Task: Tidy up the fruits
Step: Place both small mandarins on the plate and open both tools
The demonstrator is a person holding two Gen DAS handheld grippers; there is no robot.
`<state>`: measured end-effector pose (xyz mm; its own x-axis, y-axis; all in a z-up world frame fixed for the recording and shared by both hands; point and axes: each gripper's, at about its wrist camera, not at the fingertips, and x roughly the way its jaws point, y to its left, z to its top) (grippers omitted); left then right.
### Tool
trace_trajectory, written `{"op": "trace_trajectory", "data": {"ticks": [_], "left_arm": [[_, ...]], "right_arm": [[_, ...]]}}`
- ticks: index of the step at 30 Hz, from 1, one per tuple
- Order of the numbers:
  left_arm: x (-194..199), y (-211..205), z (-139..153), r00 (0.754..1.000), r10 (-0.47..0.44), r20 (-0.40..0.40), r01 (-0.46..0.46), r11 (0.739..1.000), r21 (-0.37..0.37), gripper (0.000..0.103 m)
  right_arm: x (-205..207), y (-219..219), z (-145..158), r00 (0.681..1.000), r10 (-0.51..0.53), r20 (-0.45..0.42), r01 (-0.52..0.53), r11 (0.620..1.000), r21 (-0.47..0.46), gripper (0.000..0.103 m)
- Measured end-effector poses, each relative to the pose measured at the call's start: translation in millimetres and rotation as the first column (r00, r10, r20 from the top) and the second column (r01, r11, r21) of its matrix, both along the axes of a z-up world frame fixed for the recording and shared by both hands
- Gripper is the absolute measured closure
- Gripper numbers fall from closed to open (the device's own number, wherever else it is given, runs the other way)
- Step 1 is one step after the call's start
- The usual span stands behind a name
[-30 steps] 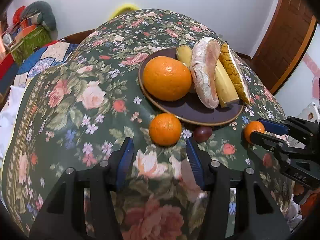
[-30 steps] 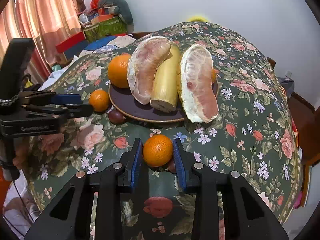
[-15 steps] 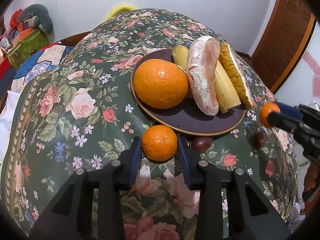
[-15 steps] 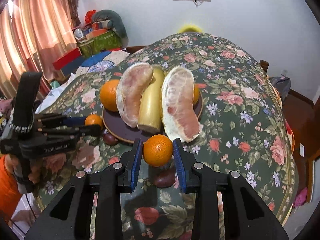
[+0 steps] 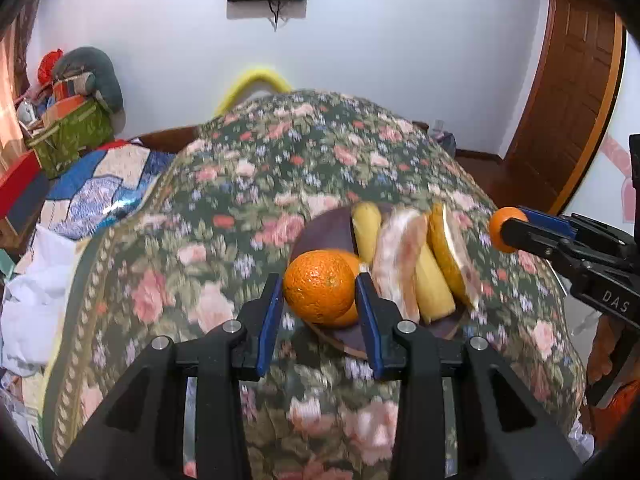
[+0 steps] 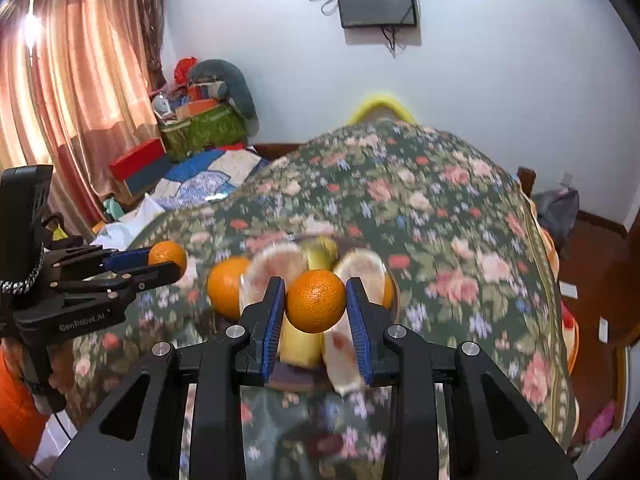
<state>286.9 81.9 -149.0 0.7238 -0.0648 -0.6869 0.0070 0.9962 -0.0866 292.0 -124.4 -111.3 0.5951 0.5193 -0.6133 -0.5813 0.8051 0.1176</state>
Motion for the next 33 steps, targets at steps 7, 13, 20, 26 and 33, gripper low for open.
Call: {"op": "trace_trajectory", "data": {"ticks": [7,13,20,26,33], "left_arm": [[25,3,5,1.0,0.001,0.021,-0.001,1.0,-0.008,0.066],[53,6,-12,1.0,-0.005,-0.023,0.005,1.0,-0.017,0.066],[81,11,-31,0.997,-0.008,-0.075,0.006,1.0,-0.02,0.066],[90,11,-37,0.996,-0.008,-0.087,0.006,1.0,-0.02,0.066],[94,7,-39,0.996,-0.006,-0.092,0.006,1.0,-0.001,0.066]], "right_arm": [[31,35,5,0.999,0.036,0.007,-0.036,0.999,0.004,0.074],[54,55,-5,0.998,0.053,-0.027,-0.053,0.999,-0.01,0.074],[74,73,-17,0.993,0.082,-0.08,-0.086,0.996,-0.036,0.074],[75,76,-16,0.992,0.097,-0.079,-0.101,0.994,-0.042,0.073],[76,70,-12,0.993,0.091,-0.075,-0.094,0.995,-0.031,0.072]]}}
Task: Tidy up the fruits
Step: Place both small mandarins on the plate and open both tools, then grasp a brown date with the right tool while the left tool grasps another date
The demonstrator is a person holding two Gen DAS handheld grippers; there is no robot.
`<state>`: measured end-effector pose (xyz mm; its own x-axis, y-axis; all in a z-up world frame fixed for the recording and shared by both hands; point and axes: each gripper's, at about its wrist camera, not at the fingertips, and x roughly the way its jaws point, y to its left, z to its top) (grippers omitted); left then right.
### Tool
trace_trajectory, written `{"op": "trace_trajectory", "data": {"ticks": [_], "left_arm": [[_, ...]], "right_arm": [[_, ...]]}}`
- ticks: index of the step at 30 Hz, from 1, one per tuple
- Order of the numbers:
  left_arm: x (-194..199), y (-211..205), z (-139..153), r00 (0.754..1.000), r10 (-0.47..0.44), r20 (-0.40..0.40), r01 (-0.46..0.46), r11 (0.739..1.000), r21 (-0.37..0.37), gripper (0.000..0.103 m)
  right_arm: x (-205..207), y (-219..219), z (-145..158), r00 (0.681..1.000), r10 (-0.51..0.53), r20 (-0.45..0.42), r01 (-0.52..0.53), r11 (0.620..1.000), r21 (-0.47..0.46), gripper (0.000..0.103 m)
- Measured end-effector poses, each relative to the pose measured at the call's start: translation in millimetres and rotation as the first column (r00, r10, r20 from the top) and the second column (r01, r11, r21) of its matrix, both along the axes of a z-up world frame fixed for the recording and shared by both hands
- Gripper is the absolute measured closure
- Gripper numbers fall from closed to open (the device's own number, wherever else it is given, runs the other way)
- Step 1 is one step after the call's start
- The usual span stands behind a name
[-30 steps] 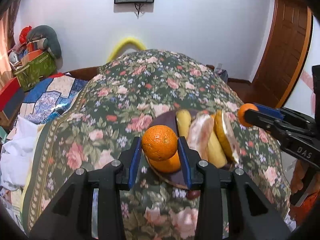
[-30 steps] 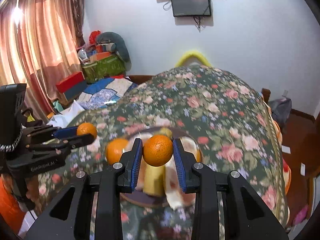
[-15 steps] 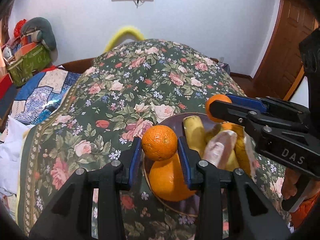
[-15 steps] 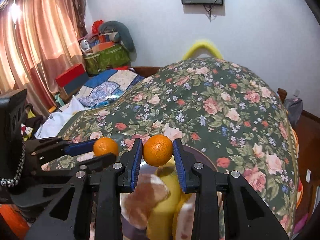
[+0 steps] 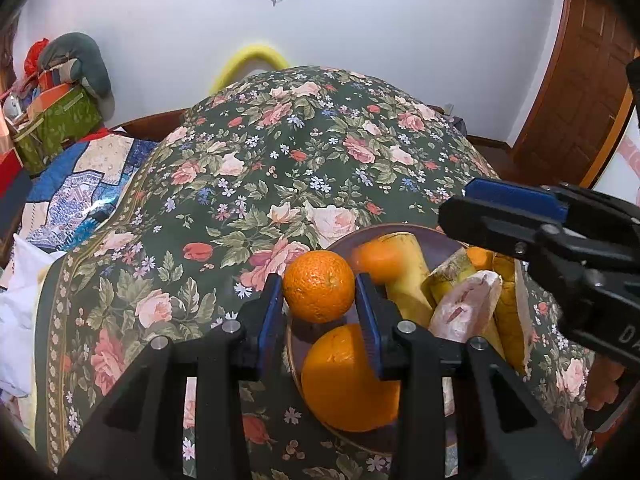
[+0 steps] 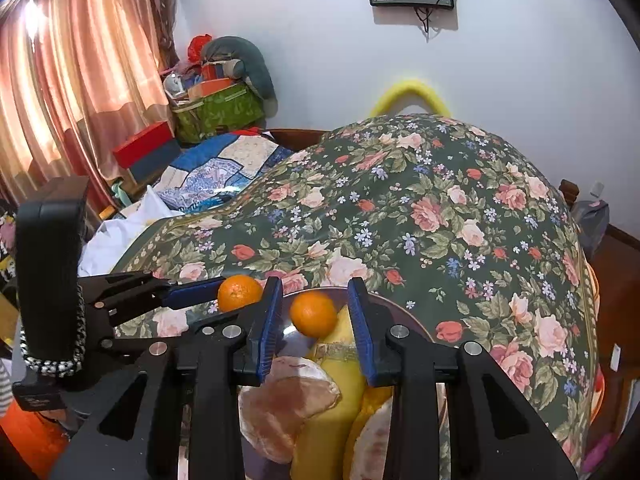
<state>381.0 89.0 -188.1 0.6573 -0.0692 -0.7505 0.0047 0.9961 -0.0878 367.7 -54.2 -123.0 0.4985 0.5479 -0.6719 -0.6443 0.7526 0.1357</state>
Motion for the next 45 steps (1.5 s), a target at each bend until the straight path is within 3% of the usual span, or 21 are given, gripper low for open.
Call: {"op": "trace_trajectory", "data": {"ticks": [11,13,15,18,26,34,45], "left_arm": [[11,-6,-5,0.999,-0.019,-0.029,0.019,1.0,-0.016,0.066],[12,-9,-5,0.999,-0.03,-0.035,0.029,0.999,-0.015,0.063],[12,-11,-4,0.999,-0.03,-0.035,0.029,0.999,-0.016,0.047],[3,-9,4,1.0,-0.025,-0.008,0.025,1.0,-0.013,0.045],[-54,30,34,0.997,0.042,0.067,-0.044,0.998,0.035,0.045],[-101,66,29,0.991,0.124,0.043,-0.125,0.992,0.029,0.045],[-144,35,31,0.996,0.079,0.049,-0.079,0.997,-0.005,0.045]], "right_arm": [[-9,-22,6,0.999,-0.034,0.033,0.033,0.999,0.023,0.072],[-10,-27,7,0.998,-0.042,0.038,0.041,0.999,0.025,0.072],[-11,-31,8,0.998,-0.047,0.04,0.046,0.998,0.031,0.072],[-12,-38,7,0.998,-0.053,0.037,0.052,0.998,0.037,0.072],[-27,-56,6,0.995,-0.083,0.055,0.081,0.996,0.033,0.072],[-46,-73,1,0.991,-0.115,0.064,0.113,0.993,0.027,0.068],[-99,-98,-18,0.99,-0.134,0.037,0.136,0.989,-0.058,0.062]]}}
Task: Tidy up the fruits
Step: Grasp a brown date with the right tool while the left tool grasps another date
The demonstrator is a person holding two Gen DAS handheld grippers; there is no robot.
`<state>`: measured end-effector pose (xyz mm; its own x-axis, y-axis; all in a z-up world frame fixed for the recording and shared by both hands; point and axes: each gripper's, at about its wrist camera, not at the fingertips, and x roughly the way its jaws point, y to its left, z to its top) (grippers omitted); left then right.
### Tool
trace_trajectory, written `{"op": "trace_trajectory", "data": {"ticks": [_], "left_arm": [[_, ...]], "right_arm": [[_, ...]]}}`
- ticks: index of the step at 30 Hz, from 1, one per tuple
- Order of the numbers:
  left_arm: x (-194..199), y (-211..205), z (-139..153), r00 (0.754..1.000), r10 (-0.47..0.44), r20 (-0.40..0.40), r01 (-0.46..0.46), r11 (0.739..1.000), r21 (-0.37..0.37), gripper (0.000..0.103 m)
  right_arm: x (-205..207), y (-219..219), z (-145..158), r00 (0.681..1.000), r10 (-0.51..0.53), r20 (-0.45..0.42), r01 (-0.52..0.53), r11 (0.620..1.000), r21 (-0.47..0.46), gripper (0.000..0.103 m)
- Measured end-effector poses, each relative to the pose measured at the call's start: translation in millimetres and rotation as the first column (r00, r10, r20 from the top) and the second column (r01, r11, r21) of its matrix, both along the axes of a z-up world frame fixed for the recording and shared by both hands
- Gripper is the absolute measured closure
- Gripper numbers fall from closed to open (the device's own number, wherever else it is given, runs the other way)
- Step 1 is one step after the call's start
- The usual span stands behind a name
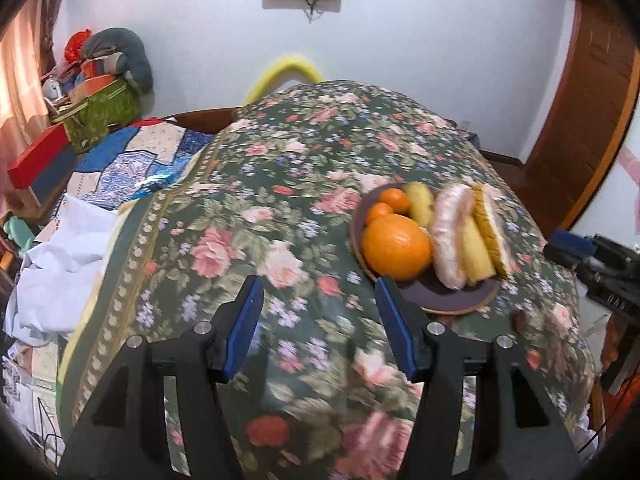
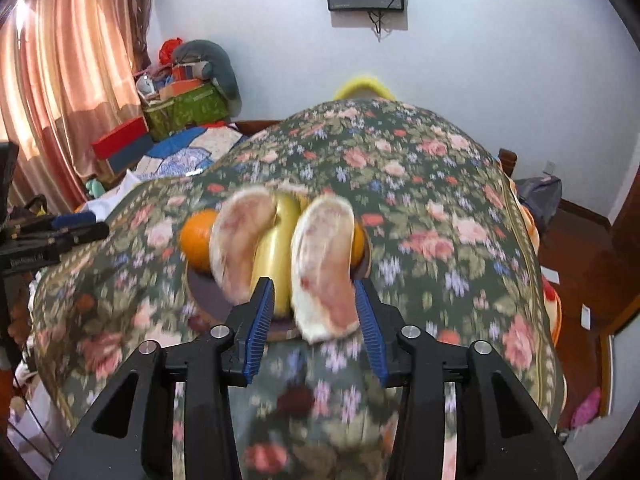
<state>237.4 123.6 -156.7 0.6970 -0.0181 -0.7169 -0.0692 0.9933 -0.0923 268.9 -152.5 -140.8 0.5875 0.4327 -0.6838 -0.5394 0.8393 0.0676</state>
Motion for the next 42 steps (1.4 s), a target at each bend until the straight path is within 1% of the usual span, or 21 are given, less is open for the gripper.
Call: {"op": "trace_trajectory", "data": {"ticks": [6,12,19,22,24,26,28,30,32,33,35,42], "left_arm": [[-17,-28,2,0.999,-0.052,-0.004,0.052,0.999,-0.009,0.045],[-28,-47,-10,0.995,-0.09,-0.039,0.089,0.996,-0.018,0.045],[-26,-62,-29,0.988,-0.127,-0.085,0.126,0.992,-0.023,0.045],[-21,-66,-36,0.985,-0.14,-0.098,0.138,0.99,-0.03,0.046],[-15,-70,-42,0.982,-0.151,-0.111,0.148,0.988,-0.035,0.048],[-10,-73,-46,0.98,-0.161,-0.121,0.156,0.987,-0.042,0.048],[-4,-76,-52,0.976,-0.171,-0.136,0.165,0.985,-0.055,0.053],[0,-77,-57,0.973,-0.178,-0.149,0.17,0.983,-0.071,0.056],[5,-79,-61,0.97,-0.185,-0.16,0.174,0.981,-0.083,0.057],[7,-80,-62,0.969,-0.188,-0.163,0.176,0.981,-0.085,0.057],[13,-84,-65,0.967,-0.192,-0.168,0.18,0.98,-0.086,0.057],[27,-90,-71,0.964,-0.201,-0.177,0.185,0.978,-0.1,0.057]], "right_arm": [[-26,-5,-19,0.999,0.003,-0.046,-0.004,0.999,-0.039,0.06],[-41,-6,-40,0.995,0.005,-0.099,-0.011,0.998,-0.058,0.06],[-41,-3,-59,0.99,0.006,-0.14,-0.016,0.997,-0.074,0.06],[-35,-4,-65,0.986,0.007,-0.165,-0.017,0.998,-0.059,0.06],[-32,-4,-70,0.984,0.002,-0.178,-0.011,0.999,-0.046,0.06],[-32,-3,-71,0.985,0.001,-0.172,-0.008,0.999,-0.04,0.06],[-30,-1,-71,0.986,0.004,-0.169,-0.011,0.999,-0.039,0.061],[-30,1,-71,0.988,0.005,-0.157,-0.013,0.999,-0.051,0.068],[-30,1,-71,0.989,0.008,-0.147,-0.016,0.998,-0.054,0.078],[-30,0,-71,0.989,0.009,-0.148,-0.017,0.999,-0.051,0.079],[-28,-2,-71,0.988,0.008,-0.153,-0.014,0.999,-0.038,0.082],[-27,-5,-68,0.987,0.001,-0.162,-0.002,1.0,-0.004,0.082]]}}
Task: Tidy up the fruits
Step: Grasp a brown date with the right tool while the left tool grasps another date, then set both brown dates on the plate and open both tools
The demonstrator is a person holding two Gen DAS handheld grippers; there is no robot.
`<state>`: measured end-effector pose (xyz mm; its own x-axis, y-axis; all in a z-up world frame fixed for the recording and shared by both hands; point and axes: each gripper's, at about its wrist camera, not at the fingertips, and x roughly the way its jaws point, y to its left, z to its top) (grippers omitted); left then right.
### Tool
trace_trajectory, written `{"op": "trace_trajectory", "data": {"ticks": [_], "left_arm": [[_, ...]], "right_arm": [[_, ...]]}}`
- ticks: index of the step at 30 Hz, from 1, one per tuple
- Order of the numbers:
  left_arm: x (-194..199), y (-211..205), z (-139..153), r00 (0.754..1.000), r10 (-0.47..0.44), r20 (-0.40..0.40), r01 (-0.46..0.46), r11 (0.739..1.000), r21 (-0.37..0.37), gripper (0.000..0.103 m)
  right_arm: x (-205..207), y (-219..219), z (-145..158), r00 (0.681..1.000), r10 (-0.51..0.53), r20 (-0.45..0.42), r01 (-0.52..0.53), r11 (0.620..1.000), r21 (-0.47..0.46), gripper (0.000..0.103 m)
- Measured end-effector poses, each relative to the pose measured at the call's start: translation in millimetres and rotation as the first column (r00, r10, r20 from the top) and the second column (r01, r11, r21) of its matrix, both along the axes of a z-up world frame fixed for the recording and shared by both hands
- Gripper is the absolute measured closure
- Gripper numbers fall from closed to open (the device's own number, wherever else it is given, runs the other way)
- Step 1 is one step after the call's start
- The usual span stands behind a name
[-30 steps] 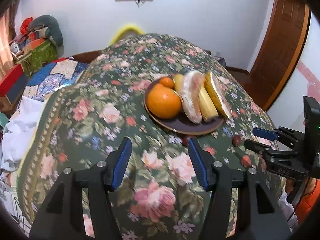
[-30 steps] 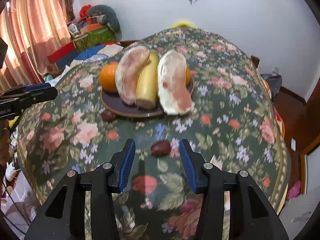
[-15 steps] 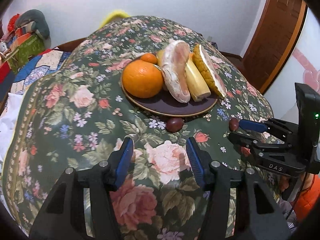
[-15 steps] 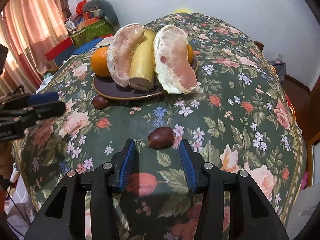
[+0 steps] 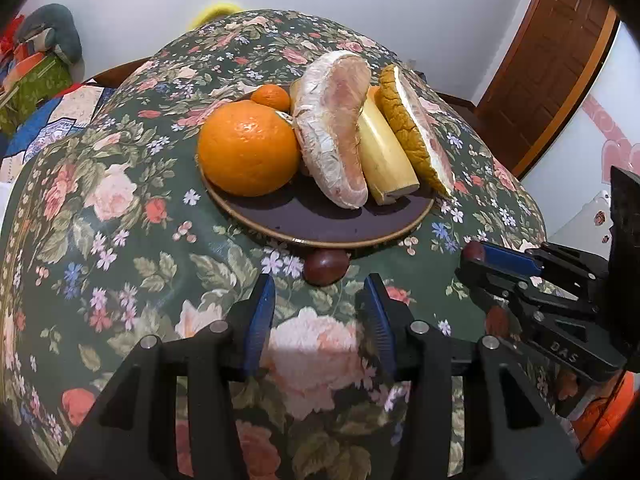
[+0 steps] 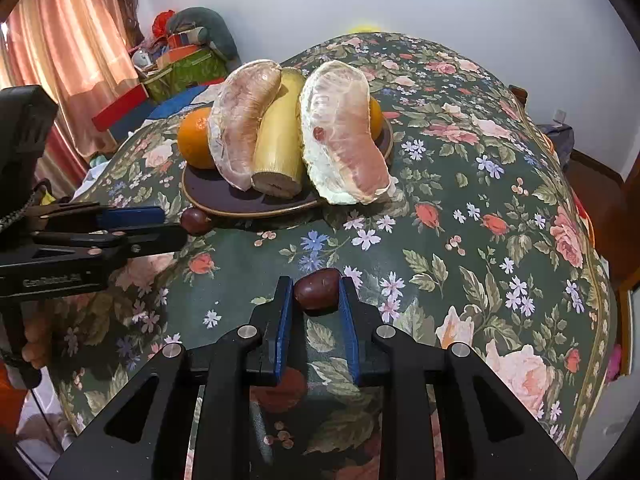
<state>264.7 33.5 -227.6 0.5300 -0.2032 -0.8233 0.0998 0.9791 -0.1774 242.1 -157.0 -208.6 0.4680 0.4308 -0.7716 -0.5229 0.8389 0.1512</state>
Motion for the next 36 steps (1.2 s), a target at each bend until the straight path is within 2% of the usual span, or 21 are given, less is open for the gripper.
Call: {"op": "trace_trajectory", "data": {"ticks": [3,11,13,16,21,30,36], "left_arm": [[8,-3,-4,1.0,-0.004,-0.014,0.004,1.0,0.004,0.064],[17,-4,-9,1.0,0.001,-0.016,0.0,1.0,0.017,0.071],[16,-7,-10,1.0,-0.011,-0.014,0.011,1.0,0.026,0.079],[14,-9,-8,1.0,-0.017,-0.009,0.018,0.999,0.04,0.079],[3,-3,0,1.0,-0.007,0.009,0.006,1.0,0.019,0.079],[0,16,31,0.995,0.028,0.1,-0.03,0.999,0.019,0.079],[11,25,27,0.994,0.044,0.101,-0.045,0.999,0.009,0.079]], "right_arm": [[1,-1,2,1.0,-0.004,0.001,0.004,1.0,0.012,0.082],[-1,-3,11,1.0,-0.004,0.018,0.004,1.0,0.031,0.082],[-1,-3,14,1.0,-0.003,0.025,0.002,0.999,0.036,0.082],[-2,-1,18,0.999,0.0,0.033,-0.001,0.999,0.043,0.082],[0,7,23,0.999,0.011,0.045,-0.014,0.998,0.054,0.082],[12,34,25,0.997,0.044,0.058,-0.047,0.997,0.057,0.082],[22,54,22,0.995,0.073,0.069,-0.076,0.996,0.044,0.082]]}}
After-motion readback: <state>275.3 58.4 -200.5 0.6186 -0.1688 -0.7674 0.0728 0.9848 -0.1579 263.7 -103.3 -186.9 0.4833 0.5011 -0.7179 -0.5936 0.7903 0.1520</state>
